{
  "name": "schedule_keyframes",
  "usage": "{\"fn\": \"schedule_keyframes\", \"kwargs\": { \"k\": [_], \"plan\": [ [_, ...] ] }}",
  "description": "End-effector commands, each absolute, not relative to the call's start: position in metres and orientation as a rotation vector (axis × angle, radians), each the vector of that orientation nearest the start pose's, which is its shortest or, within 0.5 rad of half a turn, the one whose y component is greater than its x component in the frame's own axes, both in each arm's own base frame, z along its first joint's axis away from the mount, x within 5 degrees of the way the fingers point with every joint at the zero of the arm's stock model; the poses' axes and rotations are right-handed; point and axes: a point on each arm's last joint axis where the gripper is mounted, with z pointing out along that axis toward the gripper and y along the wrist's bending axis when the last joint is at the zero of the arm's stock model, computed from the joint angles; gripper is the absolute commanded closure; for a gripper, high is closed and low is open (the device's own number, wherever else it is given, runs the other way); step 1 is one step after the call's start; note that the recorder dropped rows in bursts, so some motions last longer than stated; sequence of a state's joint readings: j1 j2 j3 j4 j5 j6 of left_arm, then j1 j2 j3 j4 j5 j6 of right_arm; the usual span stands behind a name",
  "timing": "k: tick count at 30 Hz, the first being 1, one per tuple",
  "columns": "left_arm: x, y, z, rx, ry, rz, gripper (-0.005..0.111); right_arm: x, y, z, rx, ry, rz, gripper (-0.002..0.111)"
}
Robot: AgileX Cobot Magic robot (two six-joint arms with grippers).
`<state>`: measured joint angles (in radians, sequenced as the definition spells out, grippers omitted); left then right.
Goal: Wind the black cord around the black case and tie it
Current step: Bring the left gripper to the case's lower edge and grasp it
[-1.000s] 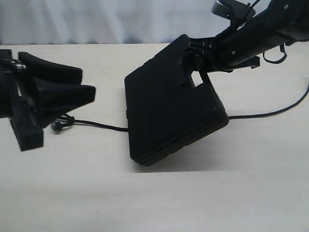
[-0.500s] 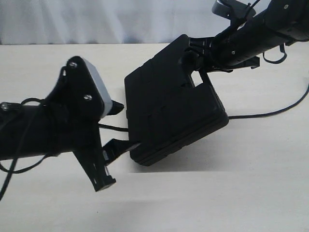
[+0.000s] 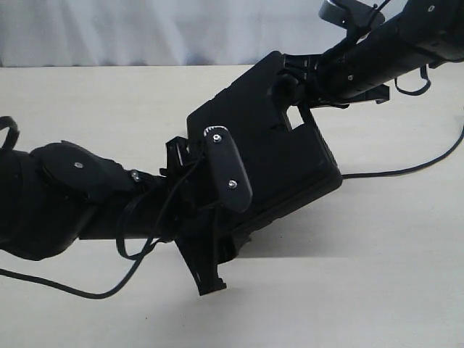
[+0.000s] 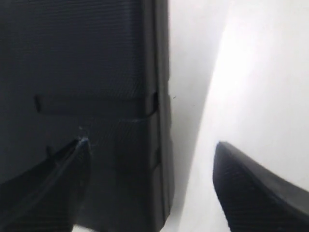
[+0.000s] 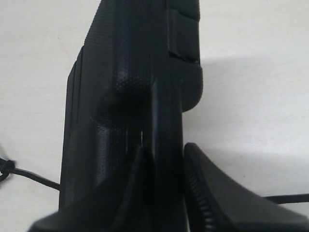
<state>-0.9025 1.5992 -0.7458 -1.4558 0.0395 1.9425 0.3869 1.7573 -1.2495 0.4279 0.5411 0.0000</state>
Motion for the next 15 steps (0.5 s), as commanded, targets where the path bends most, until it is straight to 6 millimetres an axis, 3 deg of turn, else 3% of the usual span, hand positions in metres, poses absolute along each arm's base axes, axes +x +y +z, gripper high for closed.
{"fn": "schedule_keyframes", "kwargs": {
  "k": [1,6,15],
  "plan": [
    [0.1822,-0.2549,0.1872,1.572,1.751,-0.357,0.039,0.3487,0.1636,0.2552,-0.054,2.488,0.625,0.104],
    [0.1748,-0.2585,0.1875,1.616,1.731,-0.458,0.039,0.3484,0.1637,0.255,-0.055,2.492,0.626,0.104],
    [0.1832,-0.2544,0.1872,1.561,1.758,-0.346,0.039,0.3477,0.1637,0.2545,-0.058,2.5,0.626,0.104]
  ]
}}
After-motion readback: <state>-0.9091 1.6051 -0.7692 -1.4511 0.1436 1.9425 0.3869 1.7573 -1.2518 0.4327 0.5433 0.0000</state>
